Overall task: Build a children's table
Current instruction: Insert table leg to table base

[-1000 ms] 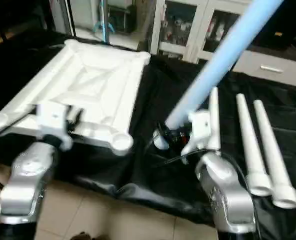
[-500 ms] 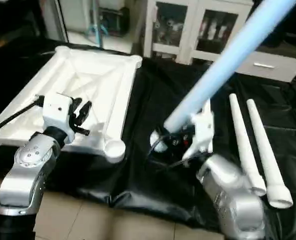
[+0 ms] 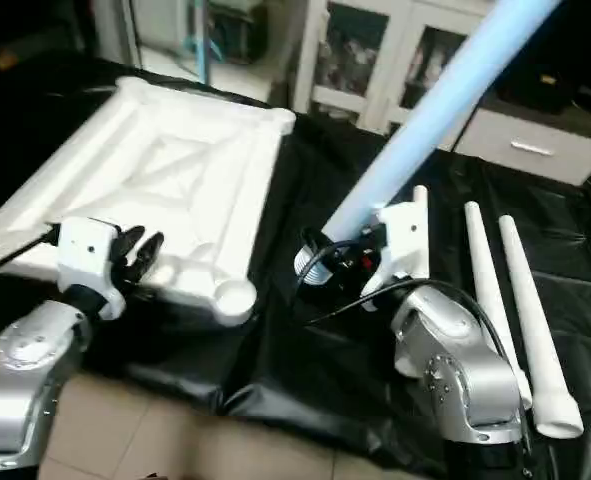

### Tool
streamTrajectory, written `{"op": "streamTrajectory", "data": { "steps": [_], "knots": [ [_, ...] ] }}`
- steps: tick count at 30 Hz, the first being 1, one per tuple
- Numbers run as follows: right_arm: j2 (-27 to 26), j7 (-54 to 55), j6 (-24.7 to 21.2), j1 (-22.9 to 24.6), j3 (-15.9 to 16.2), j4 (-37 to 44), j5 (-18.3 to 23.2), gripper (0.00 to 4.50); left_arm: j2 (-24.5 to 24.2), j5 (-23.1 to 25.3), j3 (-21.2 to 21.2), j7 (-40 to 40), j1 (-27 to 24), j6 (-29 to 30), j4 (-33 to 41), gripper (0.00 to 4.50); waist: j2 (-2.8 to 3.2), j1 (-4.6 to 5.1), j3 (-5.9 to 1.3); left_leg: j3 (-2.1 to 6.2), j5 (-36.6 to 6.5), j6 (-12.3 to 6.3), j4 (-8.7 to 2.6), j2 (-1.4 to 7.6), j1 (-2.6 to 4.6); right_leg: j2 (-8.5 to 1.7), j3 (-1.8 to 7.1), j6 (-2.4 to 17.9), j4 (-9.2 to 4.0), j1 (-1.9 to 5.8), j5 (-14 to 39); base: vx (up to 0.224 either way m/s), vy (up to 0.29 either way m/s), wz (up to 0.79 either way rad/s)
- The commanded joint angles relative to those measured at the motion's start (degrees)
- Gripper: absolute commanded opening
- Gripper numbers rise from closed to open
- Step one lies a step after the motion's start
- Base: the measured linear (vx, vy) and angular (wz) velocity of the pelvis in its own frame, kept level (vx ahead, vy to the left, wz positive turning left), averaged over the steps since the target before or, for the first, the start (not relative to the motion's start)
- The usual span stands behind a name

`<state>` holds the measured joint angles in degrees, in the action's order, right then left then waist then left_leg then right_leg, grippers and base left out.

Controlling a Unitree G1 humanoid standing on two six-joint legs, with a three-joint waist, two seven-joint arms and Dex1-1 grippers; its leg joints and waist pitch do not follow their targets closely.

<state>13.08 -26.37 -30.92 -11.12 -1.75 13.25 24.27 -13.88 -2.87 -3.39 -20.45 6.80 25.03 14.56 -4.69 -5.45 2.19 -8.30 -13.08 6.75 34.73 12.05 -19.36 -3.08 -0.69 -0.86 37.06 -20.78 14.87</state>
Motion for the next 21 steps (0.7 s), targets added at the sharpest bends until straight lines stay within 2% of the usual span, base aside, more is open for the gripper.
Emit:
{"op": "streamTrajectory", "data": {
  "steps": [1,2,3,4,5,6,7,8,9,10,11,12,14,15,17,18,21],
  "knots": [
    [0.62,-0.23,0.56,0.11,-0.6,0.0,-0.14,1.89,-0.18,-1.0,1.65,-2.46,1.28,0.72,-0.9,1.74,1.17,0.21,-1.69,-0.78,-11.54,1.98,-4.8,0.59,1.39,-2.81,1.54,6.93,-4.89,1.26,4.79,-0.066,-0.003,0.04],
    [0.56,-0.31,0.55,0.24,-0.65,0.08,0.04,1.89,-0.78,-1.53,1.78,-3.68,1.87,0.89,-1.77,1.79,0.97,0.26,-1.44,-0.59,-14.98,2.03,-5.11,0.64,1.33,-3.08,1.57,6.2,-5.47,1.1,11.92,-0.13,0.002,0.04],
    [0.62,-0.4,0.48,0.16,-0.75,0.06,0.25,1.89,-2.03,-1.66,2.34,-5.39,2.99,0.62,-3.04,1.83,1.27,0.15,-1.55,-0.37,-15.6,2.05,-5.3,0.59,1.1,-3.34,1.65,5.62,-5.69,1.01,14.77,-0.118,0.011,0.01],
    [0.68,-0.45,0.43,0.07,-0.81,0.01,0.4,1.89,-2.9,-1.7,2.75,-6.48,3.75,0.4,-3.86,2.02,1.33,0.13,-1.58,-0.4,-15.75,2.04,-5.3,0.53,1.16,-3.3,1.67,5.28,-5.88,0.73,15.49,-0.162,0.012,-0.02],
    [0.71,-0.48,0.41,0.02,-0.83,-0.03,0.44,1.89,-3.08,-1.83,2.87,-6.8,3.91,0.41,-3.97,2.02,1.38,0.29,-1.7,-0.26,-15.6,2.11,-5.37,0.49,0.86,-3.35,1.68,5.04,-5.79,0.74,15.49,-0.098,0.007,-0.03],
    [1.08,-1.1,0.22,-0.46,-1.15,-0.71,1.03,1.89,-5.14,-2.53,4.13,-10.29,5.7,-0.11,-5.68,2.11,1.26,0.34,-1.74,-0.09,-14.59,2.25,-5.48,0.43,0.24,-3.42,1.6,4.8,-5.74,1.06,15.13,-0.075,0.001,-0.05],
    [1.48,-1.7,0.15,-0.55,-1.09,-1.02,1.12,1.89,-6.41,-2.65,4.86,-12.78,6.66,-0.95,-7.07,2.16,1.29,0.24,-1.77,-0.15,-14.5,2.17,-5.44,0.27,0.38,-3.38,1.61,4.5,-5.88,0.78,15.57,-0.058,-0.005,-0.01],
    [2.5,-3.24,-0.03,-0.83,-0.92,-1.85,1.32,1.89,-9.62,-2.87,6.67,-19.13,9.15,-3.13,-10.7,2.19,1.43,0.21,-1.84,-0.26,-14.83,1.86,-5.33,0.07,0.68,-3.23,1.67,4.22,-6.14,0.27,16.14,-0.058,-0.005,-0.01],
    [3.41,-4.56,-0.15,-0.64,-0.58,-1.88,1.38,1.89,-12.08,-2.27,8.02,-23.54,11.17,-4.83,-14.04,2.25,1.69,0.2,-1.86,-0.24,-15.89,1.73,-5.47,-0.01,0.75,-3.22,1.73,4.11,-6.3,0.07,17.25,0.0,0.0,0.0],
    [4.0,-5.39,-0.21,-0.57,-0.34,-1.91,1.37,1.89,-13.5,-1.85,8.83,-26.19,12.52,-5.83,-16.25,2.4,1.65,0.09,-2.05,-0.22,-15.69,1.71,-5.47,-0.03,0.74,-3.25,1.71,4.11,-6.19,0.15,16.76,0.0,0.0,0.0],
    [4.42,-6.09,-0.4,-0.46,-0.28,-1.78,1.61,1.89,-14.75,-1.5,9.73,-28.83,13.64,-6.72,-17.95,2.57,1.44,0.21,-2.14,-0.21,-14.05,1.75,-5.54,0.13,0.33,-3.33,1.72,4.79,-5.84,0.48,14.12,0.0,0.0,0.0],
    [4.97,-7.08,-0.79,-0.14,-0.2,-1.37,2.1,1.89,-16.19,-0.55,10.93,-31.12,15.19,-8.47,-20.3,2.57,1.56,0.27,-2.2,-0.26,-12.46,1.74,-5.46,0.2,0.1,-3.34,1.66,5.81,-5.47,0.53,11.41,0.0,0.0,0.0],
    [6.1,-8.92,-1.43,0.55,0.01,-0.52,2.91,1.89,-17.84,-0.04,12.75,-36.06,18.96,-9.32,-25.52,2.57,1.88,0.17,-2.51,-0.41,-10.04,1.55,-5.23,0.15,0.15,-3.31,1.62,6.97,-5.06,0.58,7.2,0.0,0.0,0.0],
    [6.33,-9.22,-1.58,0.66,0.09,-0.42,3.06,1.89,-18.17,0.17,13.25,-37.26,19.79,-9.45,-26.74,2.57,1.75,0.2,-2.82,-0.5,-7.66,1.3,-5.05,0.13,-0.04,-3.27,1.51,7.95,-4.59,0.87,2.93,0.0,0.0,0.0],
    [6.8,-9.55,-1.4,0.68,0.36,-0.47,2.92,1.89,-19.53,1.71,15.4,-40.0,21.76,-10.92,-30.51,2.57,2.01,0.08,-3.22,-0.53,-4.33,1.09,-4.7,0.19,-0.17,-3.27,1.39,9.18,-3.95,0.95,-2.9,0.0,0.0,0.0],
    [6.96,-9.62,-1.38,0.61,0.31,-0.47,3.09,1.89,-20.13,2.37,16.52,-41.54,23.2,-12.33,-33.54,2.57,2.01,0.12,-3.49,-0.6,-0.07,0.59,-4.34,-0.09,-0.58,-2.91,1.24,10.23,-3.27,1.24,-10.4,0.0,0.0,0.0],
    [7.29,-10.05,-1.43,0.51,0.05,-0.47,3.43,1.89,-20.21,3.03,18.15,-44.0,25.8,-14.51,-38.63,2.57,1.89,0.11,-3.41,-0.79,-0.22,0.13,-4.3,-0.12,-0.53,-3.0,1.21,11.22,-3.28,1.3,-11.78,0.0,0.0,0.0]
  ]
}}
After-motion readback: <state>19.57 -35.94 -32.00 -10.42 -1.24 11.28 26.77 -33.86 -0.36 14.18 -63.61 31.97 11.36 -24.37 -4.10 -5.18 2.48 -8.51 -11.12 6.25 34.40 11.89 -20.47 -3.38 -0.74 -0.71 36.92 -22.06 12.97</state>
